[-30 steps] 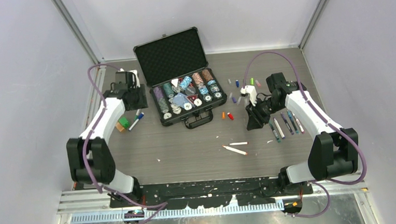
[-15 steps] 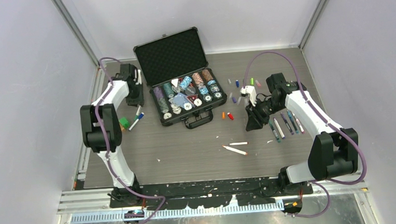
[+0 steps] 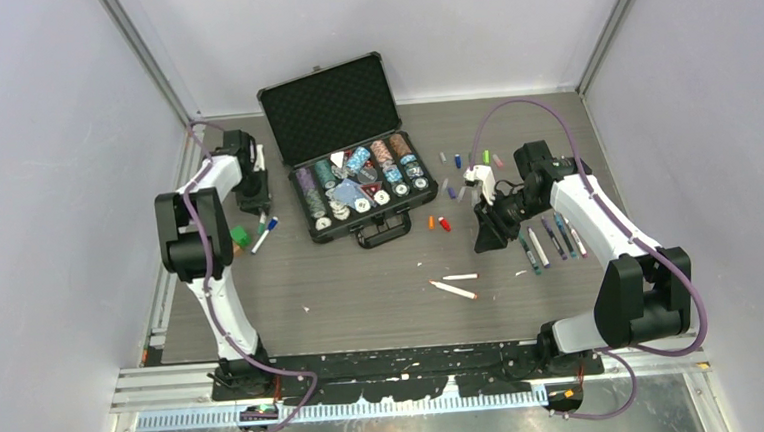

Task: Open the pen caps
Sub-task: Pick up the pen from the center of the board.

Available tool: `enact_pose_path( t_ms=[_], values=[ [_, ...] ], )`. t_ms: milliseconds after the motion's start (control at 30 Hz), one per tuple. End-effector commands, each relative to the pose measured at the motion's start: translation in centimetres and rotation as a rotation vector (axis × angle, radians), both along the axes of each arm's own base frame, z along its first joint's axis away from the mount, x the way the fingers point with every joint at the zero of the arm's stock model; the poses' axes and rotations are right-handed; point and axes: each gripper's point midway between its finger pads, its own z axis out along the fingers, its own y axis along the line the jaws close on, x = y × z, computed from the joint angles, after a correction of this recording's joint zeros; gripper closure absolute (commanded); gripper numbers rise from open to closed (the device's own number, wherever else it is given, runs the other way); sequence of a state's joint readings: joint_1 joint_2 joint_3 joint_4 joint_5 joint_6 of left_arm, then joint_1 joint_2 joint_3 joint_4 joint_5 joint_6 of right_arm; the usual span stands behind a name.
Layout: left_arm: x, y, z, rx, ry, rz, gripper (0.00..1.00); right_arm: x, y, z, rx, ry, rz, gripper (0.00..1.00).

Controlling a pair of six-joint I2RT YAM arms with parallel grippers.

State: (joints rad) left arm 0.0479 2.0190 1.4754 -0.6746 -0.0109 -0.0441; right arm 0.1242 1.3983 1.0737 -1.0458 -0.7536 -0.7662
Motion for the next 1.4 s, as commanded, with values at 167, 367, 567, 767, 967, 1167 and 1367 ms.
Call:
enact_pose_path(
  t_ms=[167,367,567,767,967,1167,1367],
  values=[
    [-0.1,0.0,-1.4,-0.042,0.043,0.000,0.71,0.7,0.3,1.7,0.028,-0.058,0.015,0.64],
    [0.5,0.6,-0.2,-0.022,0.022,0.022,0.95,0.7,0.3,1.8,0.028,-0.061,0.017,0.64],
    [1.6,1.4,6.9,0.021,-0.176,0.064,1.00,0.6,0.4,1.9,0.035,-0.059,0.020,0.64],
    [0.3,-3.0,13.6,-0.210,-0.366,0.031,1.00,0.0,0.7,2.2,0.059,-0.083,0.058,0.64],
    [-4.7,-11.4,17.2,-0.698,-0.344,-0.079,1.00,-2.3,1.8,3.1,0.170,-0.166,0.210,0.63],
    [-12.7,-21.0,17.6,-1.019,-0.147,-0.299,1.00,-6.0,2.9,3.6,0.316,-0.450,0.542,0.43],
    [-19.9,-29.7,16.4,-1.087,0.090,-0.511,1.00,-7.2,3.3,4.6,0.370,-0.601,0.686,0.35]
  ],
)
